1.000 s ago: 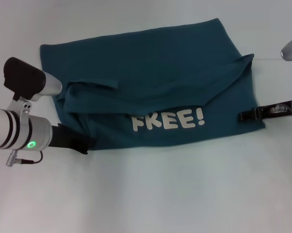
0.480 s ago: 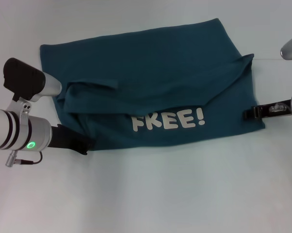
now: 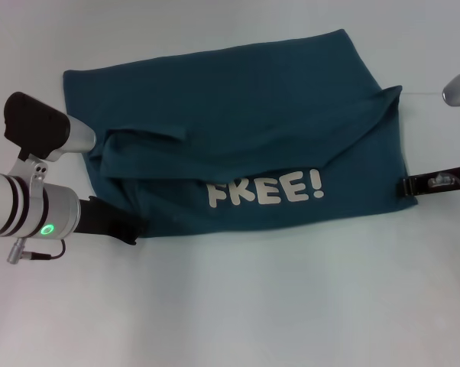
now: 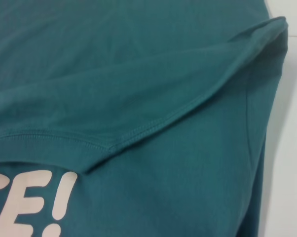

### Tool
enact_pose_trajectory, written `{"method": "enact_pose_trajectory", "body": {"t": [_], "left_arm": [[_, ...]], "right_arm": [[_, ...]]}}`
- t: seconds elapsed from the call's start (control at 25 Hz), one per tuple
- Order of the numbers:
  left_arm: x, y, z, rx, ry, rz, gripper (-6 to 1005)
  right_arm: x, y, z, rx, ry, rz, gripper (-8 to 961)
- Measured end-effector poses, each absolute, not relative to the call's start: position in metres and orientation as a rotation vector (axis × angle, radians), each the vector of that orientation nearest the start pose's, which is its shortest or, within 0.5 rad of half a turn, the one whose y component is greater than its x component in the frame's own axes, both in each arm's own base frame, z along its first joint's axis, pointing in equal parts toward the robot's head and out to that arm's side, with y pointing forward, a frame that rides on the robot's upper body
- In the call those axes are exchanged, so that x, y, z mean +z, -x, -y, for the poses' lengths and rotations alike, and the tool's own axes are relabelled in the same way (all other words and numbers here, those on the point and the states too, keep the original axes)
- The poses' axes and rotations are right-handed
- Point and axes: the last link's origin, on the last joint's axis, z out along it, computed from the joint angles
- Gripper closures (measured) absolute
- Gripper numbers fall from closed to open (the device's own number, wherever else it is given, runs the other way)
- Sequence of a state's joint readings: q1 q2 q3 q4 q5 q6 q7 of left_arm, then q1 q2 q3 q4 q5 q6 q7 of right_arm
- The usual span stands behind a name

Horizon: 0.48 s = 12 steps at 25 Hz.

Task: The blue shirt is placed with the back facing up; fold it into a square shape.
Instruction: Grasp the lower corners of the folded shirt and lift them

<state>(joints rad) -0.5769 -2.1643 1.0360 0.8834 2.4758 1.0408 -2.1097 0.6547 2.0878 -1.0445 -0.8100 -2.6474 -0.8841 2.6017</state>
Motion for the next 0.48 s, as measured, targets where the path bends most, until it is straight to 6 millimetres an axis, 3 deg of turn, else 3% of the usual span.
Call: {"method": "enact_pose_trajectory", "body": {"t": [0.16,0.48], "left_arm": [[-0.033,0.267,-0.38,0.075,2.436,0.987,978],[-0.03,0.273,-0.371,0.08,2.442,1.001,978]], "right_arm": [[0.001,-0.284,-0.412,-0.08,2.041,-1.278,918],[-0.001,-0.267,-0.393,-0.03,2.092,-1.242,918]]}}
